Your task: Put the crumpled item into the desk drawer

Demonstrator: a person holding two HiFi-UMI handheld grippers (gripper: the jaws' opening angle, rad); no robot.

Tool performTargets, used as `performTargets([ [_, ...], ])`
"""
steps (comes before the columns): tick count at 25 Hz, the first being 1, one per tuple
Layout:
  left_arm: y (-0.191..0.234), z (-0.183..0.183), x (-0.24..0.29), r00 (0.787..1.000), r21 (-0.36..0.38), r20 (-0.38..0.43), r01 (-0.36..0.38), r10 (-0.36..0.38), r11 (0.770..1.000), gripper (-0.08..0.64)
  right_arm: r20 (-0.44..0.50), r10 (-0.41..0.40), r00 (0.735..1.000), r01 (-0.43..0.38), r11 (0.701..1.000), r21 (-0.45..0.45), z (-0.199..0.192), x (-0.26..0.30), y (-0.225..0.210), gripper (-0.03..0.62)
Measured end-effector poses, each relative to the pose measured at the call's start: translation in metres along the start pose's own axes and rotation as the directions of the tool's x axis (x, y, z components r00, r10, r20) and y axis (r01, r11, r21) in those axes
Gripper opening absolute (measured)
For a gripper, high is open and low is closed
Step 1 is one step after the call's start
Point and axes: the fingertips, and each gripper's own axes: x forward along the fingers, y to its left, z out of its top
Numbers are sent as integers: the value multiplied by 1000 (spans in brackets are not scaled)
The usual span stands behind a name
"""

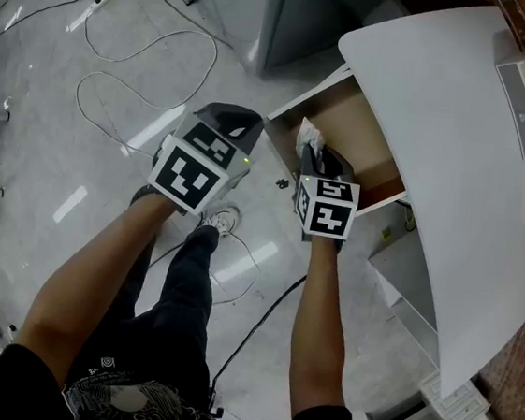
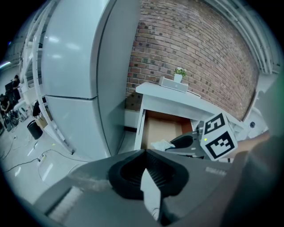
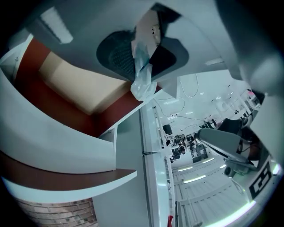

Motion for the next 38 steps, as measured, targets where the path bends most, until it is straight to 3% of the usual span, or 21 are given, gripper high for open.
performTargets([
  [18, -4, -15, 10, 999, 12, -42, 10, -9, 1000, -2, -46, 19, 999, -20, 999, -25, -15, 18, -1, 94],
  [26, -3, -15, 7, 999, 8, -47, 2, -1, 1000, -2, -73, 35, 997, -37, 999, -31, -20, 19, 1, 155],
  [38, -9, 18, -20, 1000, 13, -12, -15, 15, 1000, -2, -26, 31, 999, -31, 999, 19, 17, -16, 4, 155],
])
